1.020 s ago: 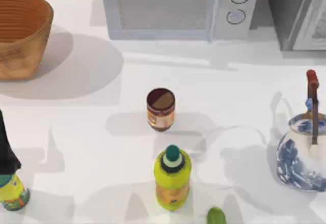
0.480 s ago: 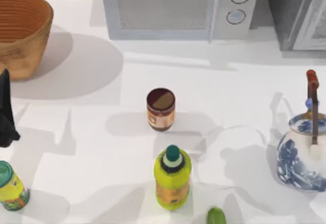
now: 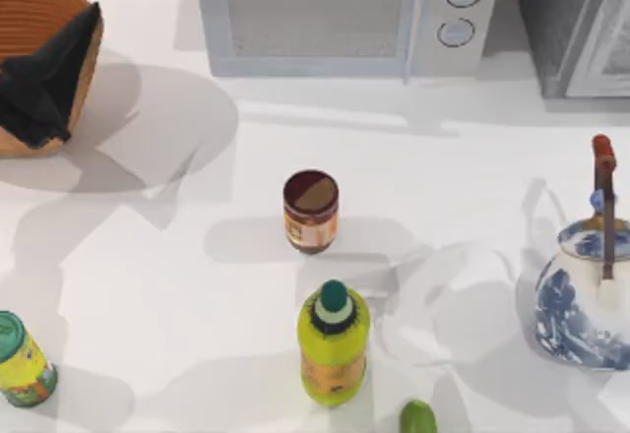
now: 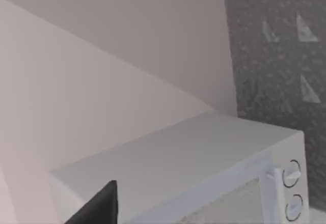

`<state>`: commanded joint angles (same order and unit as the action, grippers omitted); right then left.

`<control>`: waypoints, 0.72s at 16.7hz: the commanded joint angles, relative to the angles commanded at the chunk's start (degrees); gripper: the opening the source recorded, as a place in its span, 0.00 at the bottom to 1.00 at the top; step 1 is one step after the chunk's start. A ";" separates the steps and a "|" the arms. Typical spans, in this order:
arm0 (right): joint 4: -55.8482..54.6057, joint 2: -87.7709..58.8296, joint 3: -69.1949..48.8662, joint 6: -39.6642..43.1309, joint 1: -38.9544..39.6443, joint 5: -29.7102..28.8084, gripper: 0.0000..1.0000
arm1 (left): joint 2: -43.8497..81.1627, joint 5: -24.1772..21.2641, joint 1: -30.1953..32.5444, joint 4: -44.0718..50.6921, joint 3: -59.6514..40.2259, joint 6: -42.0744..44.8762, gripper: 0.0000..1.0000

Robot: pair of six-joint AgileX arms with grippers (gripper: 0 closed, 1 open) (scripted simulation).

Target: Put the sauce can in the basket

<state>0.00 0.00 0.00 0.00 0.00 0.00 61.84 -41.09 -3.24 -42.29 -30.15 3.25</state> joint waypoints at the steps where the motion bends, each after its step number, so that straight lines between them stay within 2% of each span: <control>1: 0.00 0.00 0.00 0.00 0.00 0.00 1.00 | 6.04 -3.37 0.28 -3.88 -2.38 0.64 1.00; 7: 0.00 0.00 0.00 0.00 0.00 0.00 1.00 | 41.30 -20.74 3.89 -25.98 -14.36 2.48 1.00; 12: 0.00 0.00 0.00 0.00 0.00 0.00 1.00 | 64.86 -29.99 8.22 -40.36 -19.72 1.20 1.00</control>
<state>0.00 0.00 0.00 0.00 0.00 0.00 126.70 -71.08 4.98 -82.66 -49.88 4.45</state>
